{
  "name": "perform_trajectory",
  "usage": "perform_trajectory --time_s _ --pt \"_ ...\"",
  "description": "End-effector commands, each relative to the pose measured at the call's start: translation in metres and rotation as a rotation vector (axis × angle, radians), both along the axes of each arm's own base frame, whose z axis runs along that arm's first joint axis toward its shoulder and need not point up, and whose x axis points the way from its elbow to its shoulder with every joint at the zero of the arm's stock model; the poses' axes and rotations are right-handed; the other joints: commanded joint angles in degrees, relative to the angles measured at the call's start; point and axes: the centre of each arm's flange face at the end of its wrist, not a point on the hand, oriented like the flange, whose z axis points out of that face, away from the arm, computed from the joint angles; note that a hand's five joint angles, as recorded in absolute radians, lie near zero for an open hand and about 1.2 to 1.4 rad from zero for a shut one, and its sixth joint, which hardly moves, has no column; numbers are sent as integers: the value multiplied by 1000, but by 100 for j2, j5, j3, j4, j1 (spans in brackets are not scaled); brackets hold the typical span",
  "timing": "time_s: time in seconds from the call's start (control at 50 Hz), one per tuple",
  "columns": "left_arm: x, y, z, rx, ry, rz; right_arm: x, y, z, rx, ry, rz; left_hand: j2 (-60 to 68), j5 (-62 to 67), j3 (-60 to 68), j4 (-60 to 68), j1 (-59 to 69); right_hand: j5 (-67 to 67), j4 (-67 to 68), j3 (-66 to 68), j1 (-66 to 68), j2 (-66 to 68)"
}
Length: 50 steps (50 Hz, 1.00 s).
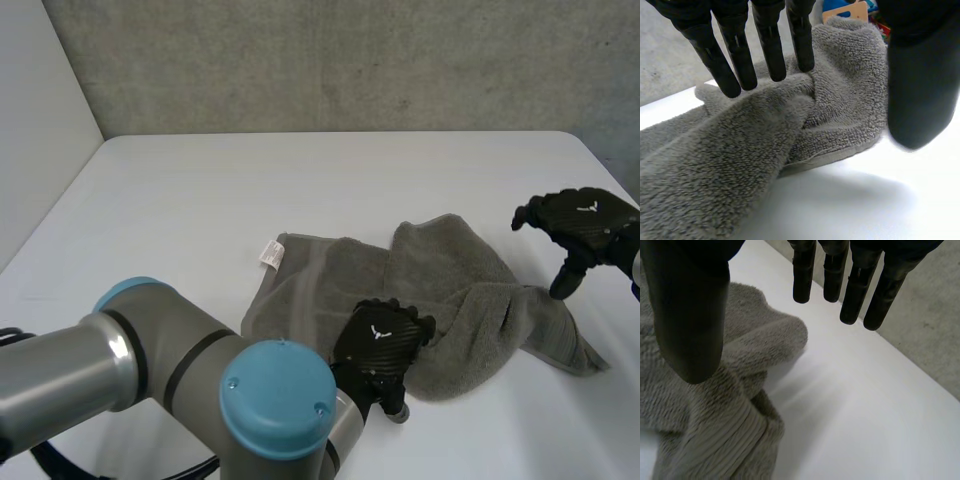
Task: Fold the towel.
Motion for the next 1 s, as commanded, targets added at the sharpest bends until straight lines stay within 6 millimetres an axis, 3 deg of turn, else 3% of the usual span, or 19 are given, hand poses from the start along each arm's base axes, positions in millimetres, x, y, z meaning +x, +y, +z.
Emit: perform_trajectory --time_s 0.02,0.3,1.0 --pt "-10 0 -8 17 7 -59 -4 10 -13 45 -5 -2 24 -1072 -35 -30 -54 110 91 54 77 180" --pt "-22 -6 -26 -65 -56 -120 -23 14 -27 113 -66 -19 24 -1072 -35 -30 -54 379 360 323 346 449" --pt "-30 -18 -31 -101 -62 -116 -24 17 -34 135 -69 -21 1958 863 1900 1904 1881 581 562 525 547 650"
